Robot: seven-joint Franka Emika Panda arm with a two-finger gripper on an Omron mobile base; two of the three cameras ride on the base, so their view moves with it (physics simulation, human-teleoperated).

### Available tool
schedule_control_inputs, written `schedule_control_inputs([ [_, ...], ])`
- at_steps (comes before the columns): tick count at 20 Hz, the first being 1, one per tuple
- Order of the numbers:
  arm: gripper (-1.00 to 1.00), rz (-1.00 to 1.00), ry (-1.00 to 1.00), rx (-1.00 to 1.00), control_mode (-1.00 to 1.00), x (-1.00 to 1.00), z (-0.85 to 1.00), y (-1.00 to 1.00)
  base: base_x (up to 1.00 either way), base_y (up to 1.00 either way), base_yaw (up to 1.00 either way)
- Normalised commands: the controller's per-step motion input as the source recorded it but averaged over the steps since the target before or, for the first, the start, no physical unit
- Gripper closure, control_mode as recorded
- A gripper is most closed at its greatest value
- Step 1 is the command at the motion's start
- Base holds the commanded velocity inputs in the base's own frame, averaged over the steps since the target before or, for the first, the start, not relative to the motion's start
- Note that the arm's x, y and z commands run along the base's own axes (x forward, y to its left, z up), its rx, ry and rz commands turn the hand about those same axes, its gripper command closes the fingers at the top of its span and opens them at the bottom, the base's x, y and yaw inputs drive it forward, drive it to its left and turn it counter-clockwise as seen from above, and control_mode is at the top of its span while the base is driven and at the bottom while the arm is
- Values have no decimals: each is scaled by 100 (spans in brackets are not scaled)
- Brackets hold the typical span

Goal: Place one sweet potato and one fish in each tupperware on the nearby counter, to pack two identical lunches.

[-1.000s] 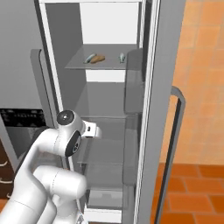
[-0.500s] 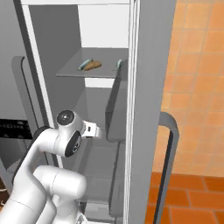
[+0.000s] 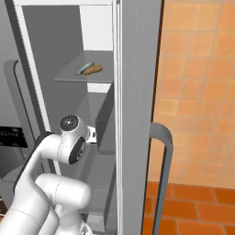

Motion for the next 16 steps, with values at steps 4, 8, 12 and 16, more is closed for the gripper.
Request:
schedule_control_inputs([
  [4,-100,-10,-25,1,-100,0,58,0,0,0,0],
  [8,-100,-21,-44,12,-100,0,75,0,0,0,0],
  [12,-100,-25,-35,18,-100,0,67,0,0,0,0],
  [16,-100,0,-17,7,-100,-11,84,-8,0,0,0],
])
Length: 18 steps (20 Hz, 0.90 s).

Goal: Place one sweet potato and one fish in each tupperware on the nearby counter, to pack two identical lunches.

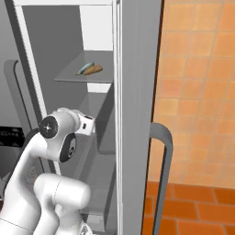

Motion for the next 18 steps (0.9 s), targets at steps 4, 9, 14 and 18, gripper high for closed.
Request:
schedule_control_inputs([
  [4,-100,2,-9,7,-100,-4,80,-28,0,0,0],
  [9,-100,1,1,4,-100,0,76,-10,0,0,0],
  [14,-100,0,14,0,-100,-6,63,0,0,0,0],
  [18,-100,0,17,-2,-100,-35,18,0,0,0,0],
])
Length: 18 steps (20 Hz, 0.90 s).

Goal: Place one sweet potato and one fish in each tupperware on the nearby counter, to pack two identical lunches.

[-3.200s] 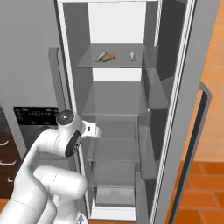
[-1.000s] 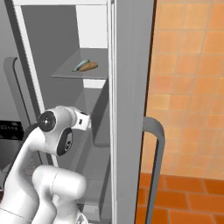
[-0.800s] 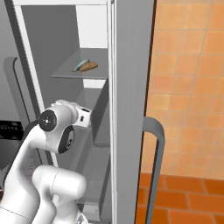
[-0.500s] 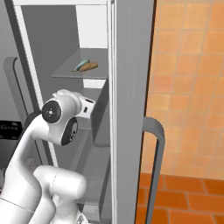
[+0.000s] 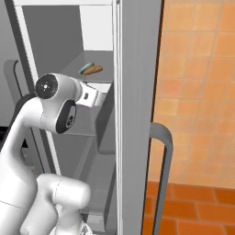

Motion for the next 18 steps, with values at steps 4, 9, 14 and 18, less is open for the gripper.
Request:
schedule_control_inputs([
  [4,-100,1,1,-2,-100,0,0,1,0,0,0],
  [9,-100,11,1,-11,-100,5,29,1,0,0,0],
  [14,-100,8,2,-11,-100,12,45,2,0,0,0],
  [18,-100,0,3,0,-100,22,2,-13,0,0,0],
])
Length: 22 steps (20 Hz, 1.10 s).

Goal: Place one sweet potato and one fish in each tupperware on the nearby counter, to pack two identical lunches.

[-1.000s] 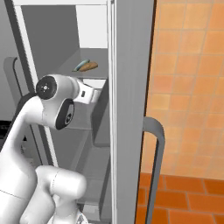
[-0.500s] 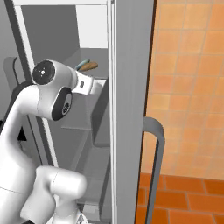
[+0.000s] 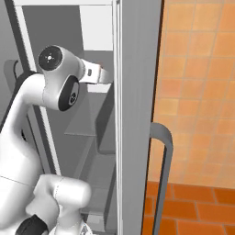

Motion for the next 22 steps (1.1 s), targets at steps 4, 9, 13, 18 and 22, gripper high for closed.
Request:
schedule_control_inputs([
  [4,-100,0,8,0,-100,45,0,0,0,0,0],
  [9,-100,1,12,-2,-100,59,0,-2,0,0,0],
  [13,-100,0,10,0,-100,62,0,-9,0,0,0],
  [18,-100,2,0,0,-100,45,-1,-35,0,0,0],
  [22,-100,0,4,0,-100,60,-10,-8,0,0,0],
])
